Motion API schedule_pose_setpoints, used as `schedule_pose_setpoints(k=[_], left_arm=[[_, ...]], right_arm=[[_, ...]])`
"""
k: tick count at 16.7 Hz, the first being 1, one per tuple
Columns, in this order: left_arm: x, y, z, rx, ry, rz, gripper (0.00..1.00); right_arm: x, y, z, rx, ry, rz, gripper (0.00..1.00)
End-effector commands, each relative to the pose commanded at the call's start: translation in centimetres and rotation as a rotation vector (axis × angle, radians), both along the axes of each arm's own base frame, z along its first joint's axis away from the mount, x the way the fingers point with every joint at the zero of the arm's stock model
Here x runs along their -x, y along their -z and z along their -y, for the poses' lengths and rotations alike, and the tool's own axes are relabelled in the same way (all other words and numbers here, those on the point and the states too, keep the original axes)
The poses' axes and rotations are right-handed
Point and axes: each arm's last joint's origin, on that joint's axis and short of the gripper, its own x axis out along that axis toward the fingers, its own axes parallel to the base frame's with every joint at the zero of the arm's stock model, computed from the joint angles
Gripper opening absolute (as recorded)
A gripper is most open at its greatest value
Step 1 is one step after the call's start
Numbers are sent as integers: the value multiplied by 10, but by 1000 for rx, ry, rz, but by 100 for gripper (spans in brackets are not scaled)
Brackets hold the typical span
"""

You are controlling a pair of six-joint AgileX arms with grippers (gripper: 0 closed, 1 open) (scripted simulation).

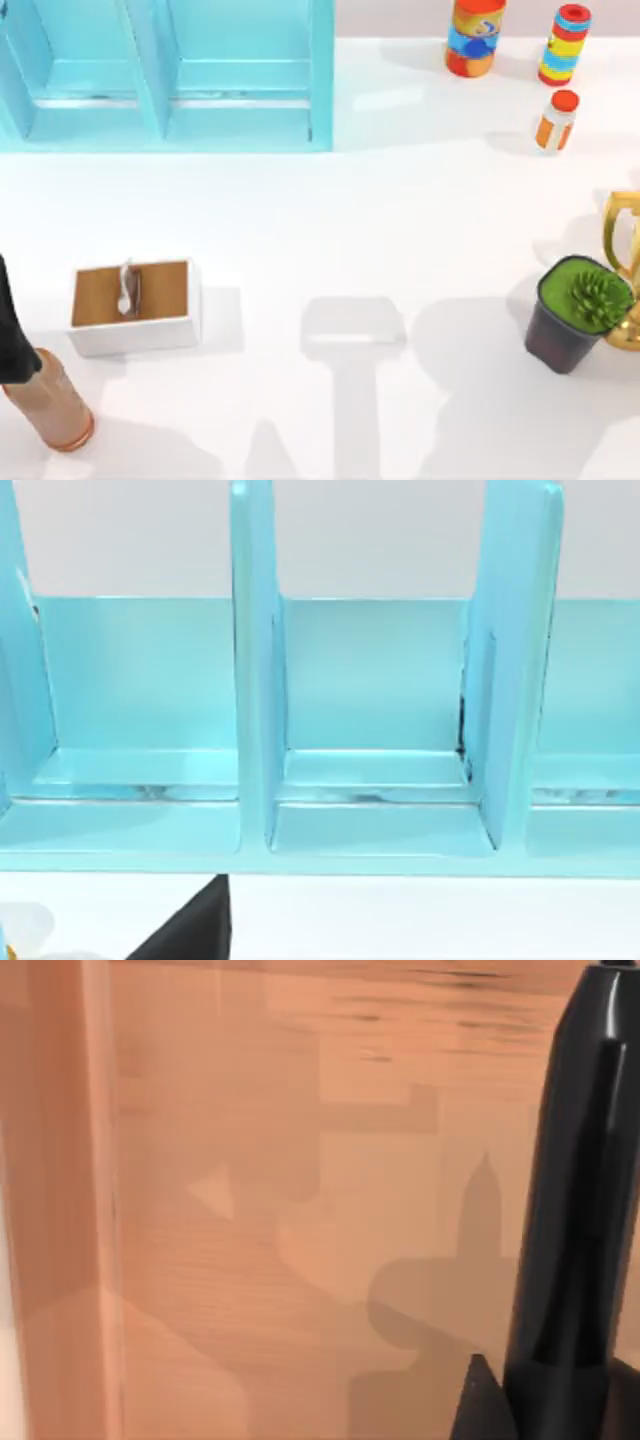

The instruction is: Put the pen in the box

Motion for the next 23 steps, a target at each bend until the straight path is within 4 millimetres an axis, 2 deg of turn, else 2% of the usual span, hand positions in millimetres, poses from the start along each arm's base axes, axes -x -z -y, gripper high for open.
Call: schedule_pose_setpoints(k=[3, 7, 11, 17, 20, 23], left_arm=[[0, 0, 0, 0, 0, 0, 100], [0, 0, 0, 0, 0, 0, 100], [0, 0, 0, 0, 0, 0, 100], [0, 0, 0, 0, 0, 0, 100], [0, 0, 0, 0, 0, 0, 100], [0, 0, 0, 0, 0, 0, 100]], right_arm=[[18, 13, 24, -32, 61, -61, 0], [20, 15, 26, -35, 65, -66, 0], [18, 19, 19, -37, 58, -64, 0], [15, 56, -7, -50, 45, -75, 0], [17, 69, -8, -39, 62, -68, 0], [17, 71, -7, -35, 65, -66, 0]])
